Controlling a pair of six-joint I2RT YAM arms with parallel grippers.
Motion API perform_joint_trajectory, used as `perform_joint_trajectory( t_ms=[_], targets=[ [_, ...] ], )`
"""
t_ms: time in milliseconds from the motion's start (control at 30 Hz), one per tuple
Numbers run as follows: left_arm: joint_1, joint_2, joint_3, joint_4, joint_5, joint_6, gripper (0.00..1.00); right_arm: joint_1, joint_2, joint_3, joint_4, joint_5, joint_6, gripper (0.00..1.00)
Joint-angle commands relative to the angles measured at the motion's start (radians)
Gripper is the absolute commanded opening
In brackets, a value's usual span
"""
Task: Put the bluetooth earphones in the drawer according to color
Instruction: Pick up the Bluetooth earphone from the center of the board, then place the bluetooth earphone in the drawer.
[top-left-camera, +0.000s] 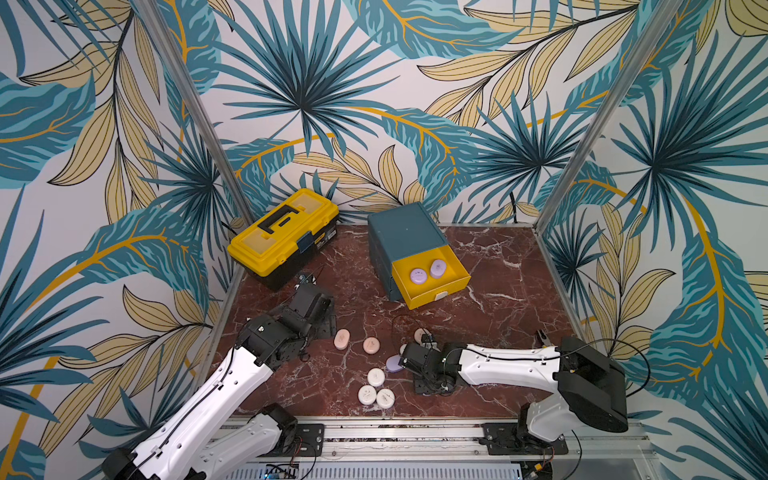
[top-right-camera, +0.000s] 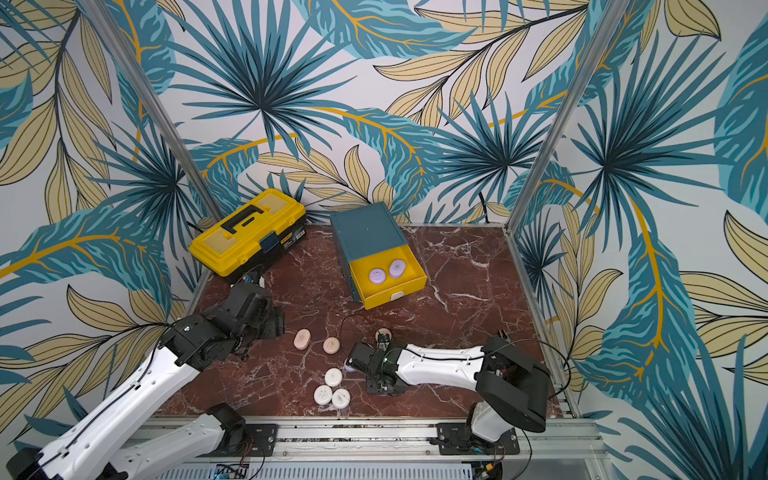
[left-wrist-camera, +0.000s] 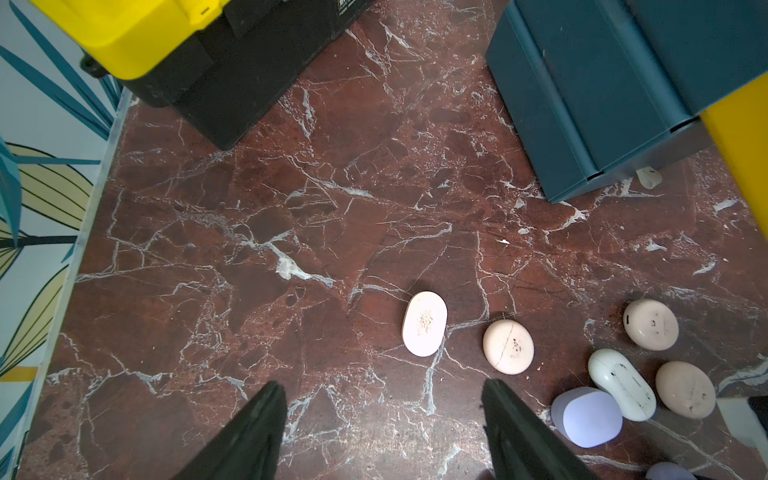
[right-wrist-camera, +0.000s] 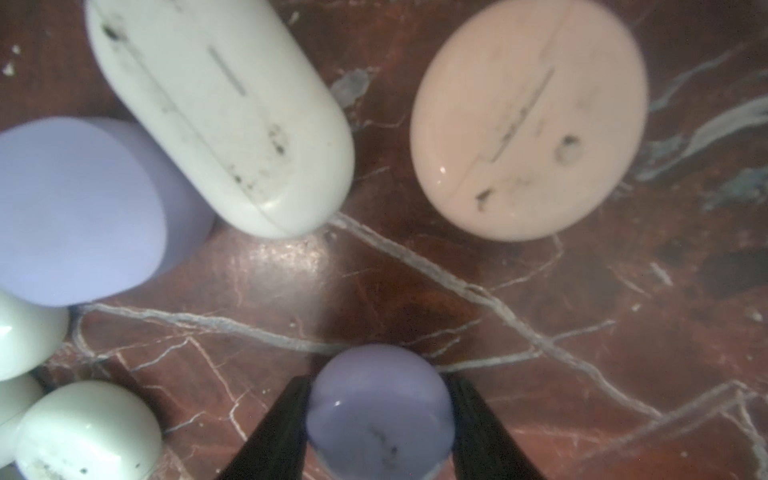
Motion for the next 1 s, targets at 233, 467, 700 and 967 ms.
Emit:
perform_joint_trajectory(
  t_ms=[233,467,700,967],
  targets=[
    [0.011,0.009,-0.027,0.027,0.013,0.008,0.79,0.013,-0.287,0.131,-0.090,-0.100,-0.188,0.47],
    [0.011,0.029,-0.003,0.029,0.021,0.011,0.79,-0.036,-0.411,0.390,-0.196,0.038,-0.357,0.48],
    [0.010,0.049,0.021,0.034,0.035,0.014,0.79,-0.247,-0.274,0.606,-0.245,0.071,-0.512,0.48],
    [0.012,0.051,0.027,0.016,0.020,0.012,0.79,-0.414,-0.048,0.765,-0.244,0.036,-0.618,0.48]
  ],
)
